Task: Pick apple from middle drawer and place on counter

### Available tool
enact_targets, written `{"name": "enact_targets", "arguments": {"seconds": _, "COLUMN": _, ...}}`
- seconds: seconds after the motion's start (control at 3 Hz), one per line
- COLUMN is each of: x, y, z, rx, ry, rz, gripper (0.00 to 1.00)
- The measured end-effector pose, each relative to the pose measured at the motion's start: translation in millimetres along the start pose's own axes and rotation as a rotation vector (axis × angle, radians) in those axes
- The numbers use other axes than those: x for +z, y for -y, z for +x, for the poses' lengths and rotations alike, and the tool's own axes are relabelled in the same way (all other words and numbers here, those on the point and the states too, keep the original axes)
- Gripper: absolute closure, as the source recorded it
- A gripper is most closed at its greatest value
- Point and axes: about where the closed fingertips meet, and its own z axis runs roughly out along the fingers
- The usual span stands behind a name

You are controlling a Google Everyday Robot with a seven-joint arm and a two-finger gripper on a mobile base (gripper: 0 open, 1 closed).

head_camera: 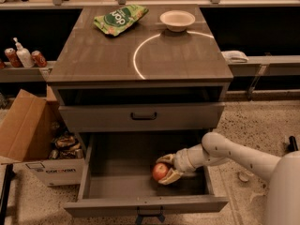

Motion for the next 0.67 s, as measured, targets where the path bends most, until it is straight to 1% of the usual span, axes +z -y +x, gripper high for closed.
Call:
{"name": "enact_targets", "arguments": {"seconds": 0.33, "x": -42.9, "y": -13.7, "z": -35.5, "rx": -0.084, "ry": 0.069, "rz": -0.057, "gripper": 1.0}}
{"name": "enact_targets", "arguments": {"seconds": 0.67, "x": -94.7, "y": -23.1, "z": -67.0, "rx": -0.16, "ry": 0.124, "rz": -0.096, "gripper": 1.0}}
